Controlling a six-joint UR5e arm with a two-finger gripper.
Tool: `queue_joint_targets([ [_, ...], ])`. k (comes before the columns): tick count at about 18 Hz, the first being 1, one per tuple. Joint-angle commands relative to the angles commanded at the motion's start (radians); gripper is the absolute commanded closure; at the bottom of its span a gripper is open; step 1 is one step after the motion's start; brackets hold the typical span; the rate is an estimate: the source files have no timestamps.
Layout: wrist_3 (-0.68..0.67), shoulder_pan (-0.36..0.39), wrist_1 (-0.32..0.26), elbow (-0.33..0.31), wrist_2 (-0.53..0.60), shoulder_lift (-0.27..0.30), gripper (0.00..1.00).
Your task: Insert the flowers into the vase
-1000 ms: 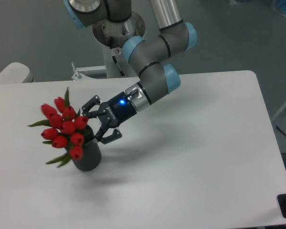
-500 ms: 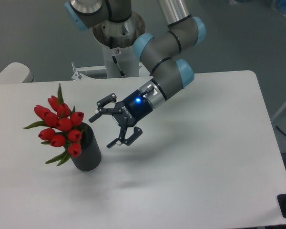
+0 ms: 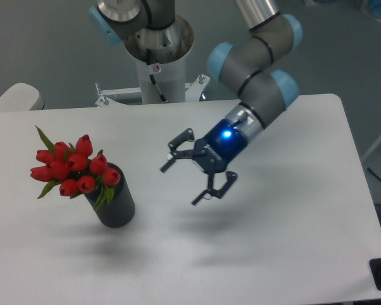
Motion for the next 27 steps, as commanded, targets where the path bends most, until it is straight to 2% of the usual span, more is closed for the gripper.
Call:
queue_joint_targets([
  [5,0.000,0.005,0.000,0.086,0.172,-0.044,0.00],
  [11,0.003,-0.017,-0.009,0.271,0.508,-0.141,0.00],
  [14,0.008,-0.021,-0.006,0.301,0.603,-0.179,0.00],
  [16,0.009,-0.026,-0.008,0.337,0.707,-0.207,0.00],
  [20,0.003,-0.092,-0.017,0.422,0.925,-0.256,0.00],
  [22,0.017,-0.118,-0.012,0.445,1.032,-0.270,0.00],
  [26,0.020,-0.130,-0.024,0.486,1.074,-0.307,0.00],
  [27,0.020,-0.130,-0.050,0.499,1.074,-0.314,0.00],
])
